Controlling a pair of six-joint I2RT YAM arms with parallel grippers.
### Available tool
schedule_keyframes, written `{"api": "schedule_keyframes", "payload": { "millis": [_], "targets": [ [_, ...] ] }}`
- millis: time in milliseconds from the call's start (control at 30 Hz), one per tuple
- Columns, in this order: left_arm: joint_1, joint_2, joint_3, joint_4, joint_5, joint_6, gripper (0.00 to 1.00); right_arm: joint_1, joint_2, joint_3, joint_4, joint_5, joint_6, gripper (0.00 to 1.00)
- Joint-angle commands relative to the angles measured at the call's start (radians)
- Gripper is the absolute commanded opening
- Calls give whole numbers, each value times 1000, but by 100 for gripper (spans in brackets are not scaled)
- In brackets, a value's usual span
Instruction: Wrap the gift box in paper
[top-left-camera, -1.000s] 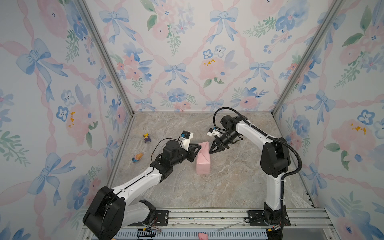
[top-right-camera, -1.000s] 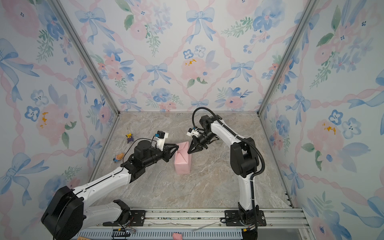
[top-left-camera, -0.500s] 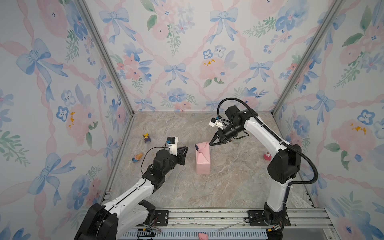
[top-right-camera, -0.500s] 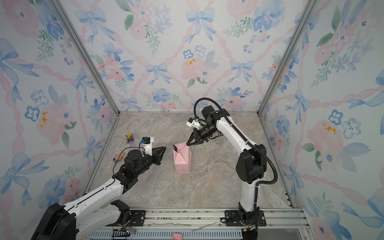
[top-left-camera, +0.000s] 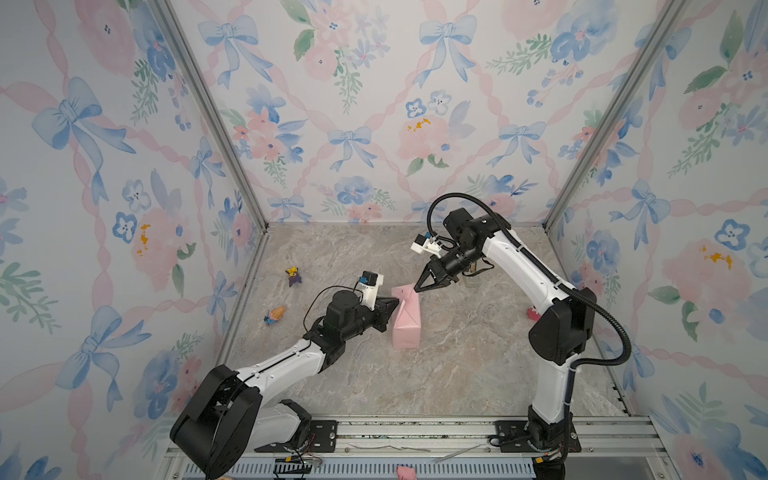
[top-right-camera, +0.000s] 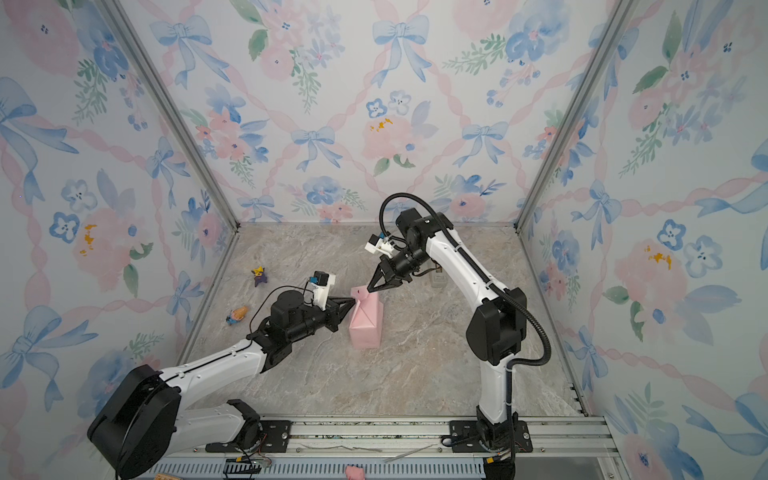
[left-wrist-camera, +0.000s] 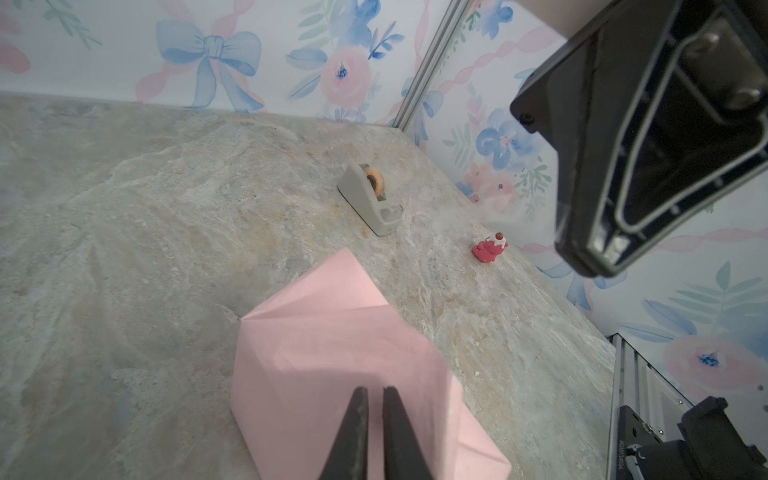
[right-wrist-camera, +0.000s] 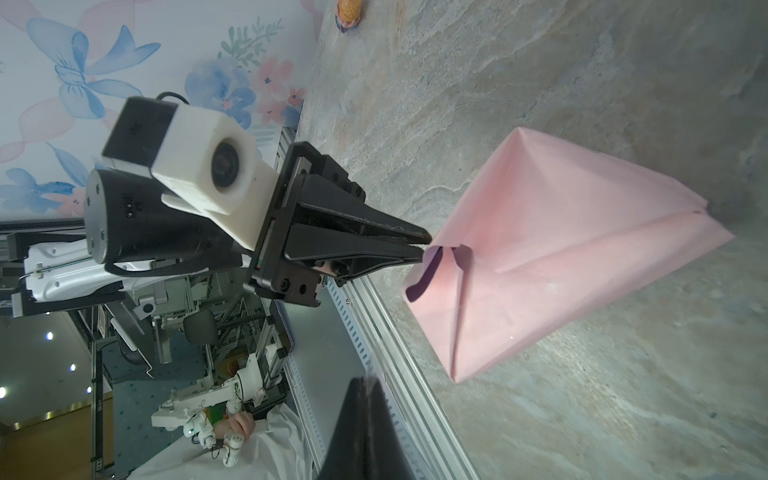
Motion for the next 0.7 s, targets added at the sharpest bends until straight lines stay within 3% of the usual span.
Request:
{"api": "schedule_keyframes", "payload": {
  "millis": [0, 667],
  "targets": [
    [-7, 37, 16, 13, 33, 18, 12, 8, 35, 14, -42, -7, -23, 0],
    [-20, 61, 60, -80, 0, 62, 11, 5, 117, -94, -35, 10, -43, 0]
  ]
}}
